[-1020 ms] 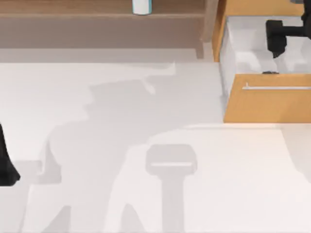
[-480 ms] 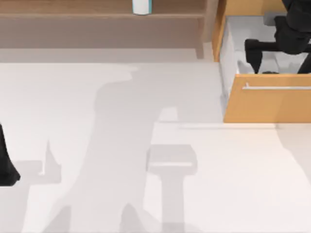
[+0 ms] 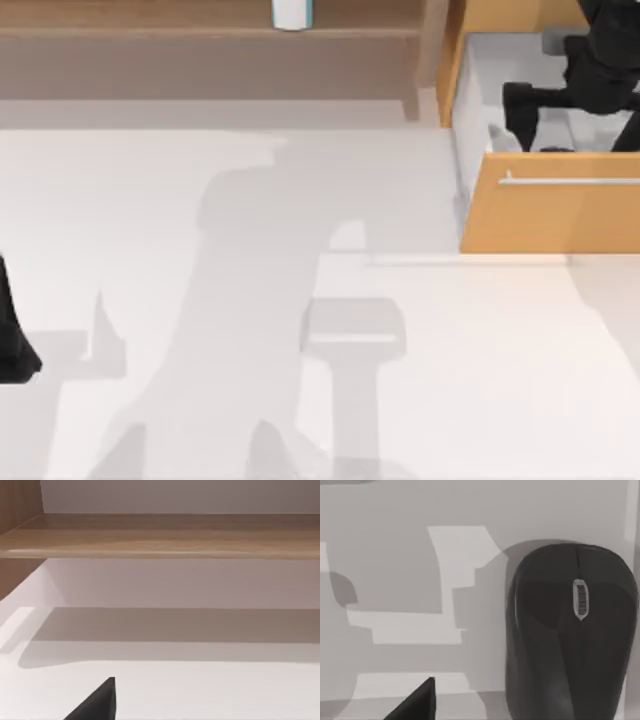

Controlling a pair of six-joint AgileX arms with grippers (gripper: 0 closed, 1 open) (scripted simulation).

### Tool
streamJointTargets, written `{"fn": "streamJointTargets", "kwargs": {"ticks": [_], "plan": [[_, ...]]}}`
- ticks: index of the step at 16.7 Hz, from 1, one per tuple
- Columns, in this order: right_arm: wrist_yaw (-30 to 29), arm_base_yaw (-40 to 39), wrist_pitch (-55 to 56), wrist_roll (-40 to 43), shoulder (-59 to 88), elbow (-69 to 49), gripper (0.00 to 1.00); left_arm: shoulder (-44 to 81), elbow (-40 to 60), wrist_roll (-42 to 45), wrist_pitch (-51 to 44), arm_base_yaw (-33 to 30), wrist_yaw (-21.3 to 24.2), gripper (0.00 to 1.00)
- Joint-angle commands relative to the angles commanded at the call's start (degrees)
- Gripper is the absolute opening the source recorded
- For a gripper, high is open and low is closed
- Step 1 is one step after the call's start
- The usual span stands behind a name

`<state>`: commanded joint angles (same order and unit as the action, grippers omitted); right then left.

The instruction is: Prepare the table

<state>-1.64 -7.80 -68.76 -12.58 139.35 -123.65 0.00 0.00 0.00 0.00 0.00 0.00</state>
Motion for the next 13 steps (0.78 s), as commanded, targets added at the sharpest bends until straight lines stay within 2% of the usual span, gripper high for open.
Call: {"fn": "streamJointTargets", "kwargs": {"ticks": [13], "plan": [[0.0, -0.1, 4.5, -0.1, 1.5, 3.1, 1.0, 0.0, 0.0, 0.0, 0.0, 0.0, 0.0, 1.0]]}}
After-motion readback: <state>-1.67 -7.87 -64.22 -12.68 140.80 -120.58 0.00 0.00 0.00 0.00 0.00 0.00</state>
